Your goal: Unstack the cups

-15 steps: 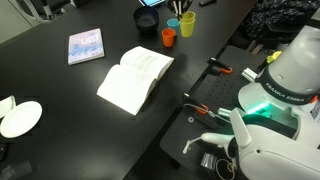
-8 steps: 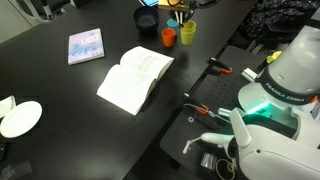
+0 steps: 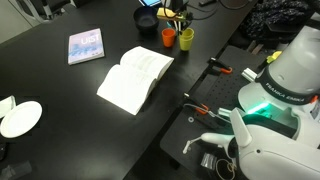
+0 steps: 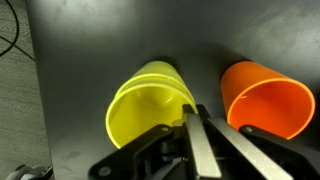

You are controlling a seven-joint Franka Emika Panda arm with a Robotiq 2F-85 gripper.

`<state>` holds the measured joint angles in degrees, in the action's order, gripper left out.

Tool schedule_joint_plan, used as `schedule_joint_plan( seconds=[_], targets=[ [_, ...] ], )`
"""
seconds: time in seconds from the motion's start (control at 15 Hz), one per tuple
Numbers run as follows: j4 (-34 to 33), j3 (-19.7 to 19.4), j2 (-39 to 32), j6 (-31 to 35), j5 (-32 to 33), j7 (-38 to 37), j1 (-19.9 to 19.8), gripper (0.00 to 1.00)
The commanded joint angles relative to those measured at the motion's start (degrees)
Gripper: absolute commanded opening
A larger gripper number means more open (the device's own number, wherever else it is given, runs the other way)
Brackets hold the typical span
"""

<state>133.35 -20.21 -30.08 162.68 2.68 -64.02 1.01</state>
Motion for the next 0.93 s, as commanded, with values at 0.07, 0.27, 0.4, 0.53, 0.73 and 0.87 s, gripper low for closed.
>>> schedule_joint_plan(
  seconds=[0.07, 0.27, 0.4, 0.53, 0.73, 0.87],
  targets=[
    [-2.98, 0.26, -3.03, 1.77, -3.24, 1.42, -0.08, 0.11],
    [-3.95, 0.02, -4.09, 2.10, -4.10, 1.41, 0.22, 0.37],
    [-4.16, 0.05, -4.19, 2.00, -4.69, 1.46, 0.23, 0.50],
    [-3.92, -0.78, -3.69, 1.51, -4.37, 1.38, 0.98, 0.66],
    [-3.71, -2.37, -2.92, -0.18, -3.43, 0.94, 2.25, 0.88],
    [-3.75, -3.22, -2.94, -0.51, -3.14, 0.70, 3.01, 0.99]
  ],
)
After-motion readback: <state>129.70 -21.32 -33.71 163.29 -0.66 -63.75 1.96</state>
